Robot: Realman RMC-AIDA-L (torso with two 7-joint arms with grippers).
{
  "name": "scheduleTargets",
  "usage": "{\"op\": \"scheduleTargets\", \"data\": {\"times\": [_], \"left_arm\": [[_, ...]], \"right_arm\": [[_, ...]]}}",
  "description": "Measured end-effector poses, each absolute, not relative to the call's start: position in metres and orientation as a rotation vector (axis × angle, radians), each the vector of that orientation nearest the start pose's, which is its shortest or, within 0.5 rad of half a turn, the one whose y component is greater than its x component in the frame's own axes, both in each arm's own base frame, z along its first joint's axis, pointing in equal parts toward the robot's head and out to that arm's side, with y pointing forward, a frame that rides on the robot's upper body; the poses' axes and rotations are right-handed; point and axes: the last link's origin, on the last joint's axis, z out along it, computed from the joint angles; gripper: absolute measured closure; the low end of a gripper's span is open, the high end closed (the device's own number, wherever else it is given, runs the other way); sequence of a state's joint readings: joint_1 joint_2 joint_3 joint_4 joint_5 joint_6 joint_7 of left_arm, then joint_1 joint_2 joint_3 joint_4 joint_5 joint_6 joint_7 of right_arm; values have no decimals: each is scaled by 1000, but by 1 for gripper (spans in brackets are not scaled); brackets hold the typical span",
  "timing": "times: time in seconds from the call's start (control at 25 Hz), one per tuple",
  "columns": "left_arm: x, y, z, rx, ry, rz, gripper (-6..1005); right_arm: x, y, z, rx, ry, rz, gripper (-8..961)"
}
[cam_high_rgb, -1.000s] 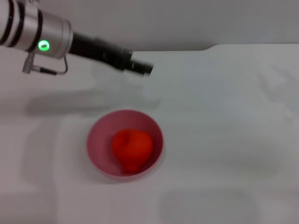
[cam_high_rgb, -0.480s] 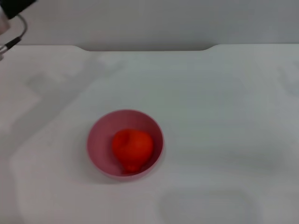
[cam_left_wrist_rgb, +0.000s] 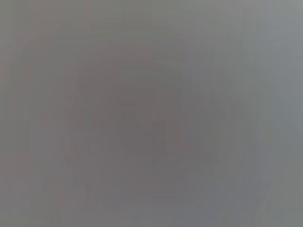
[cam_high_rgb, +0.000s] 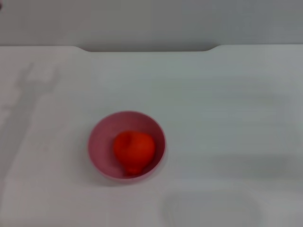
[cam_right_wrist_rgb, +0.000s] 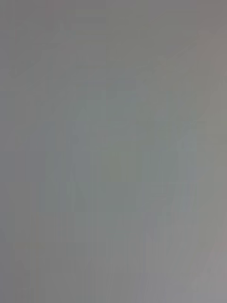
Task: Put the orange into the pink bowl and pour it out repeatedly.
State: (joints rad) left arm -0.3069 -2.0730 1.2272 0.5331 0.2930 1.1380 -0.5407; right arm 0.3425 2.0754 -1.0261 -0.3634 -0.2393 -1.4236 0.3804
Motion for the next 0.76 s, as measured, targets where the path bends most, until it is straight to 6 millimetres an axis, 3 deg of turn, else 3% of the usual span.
{"op": "scheduleTargets", "data": {"times": [0.24, 0.76], "left_arm": [[-340, 329, 79, -1332, -436, -858, 194], [-346, 323, 79, -1326, -441, -838, 194]], "right_arm": [[329, 322, 109, -1174, 260, 939, 399], [332, 325, 105, -1180, 283, 917, 401]]}}
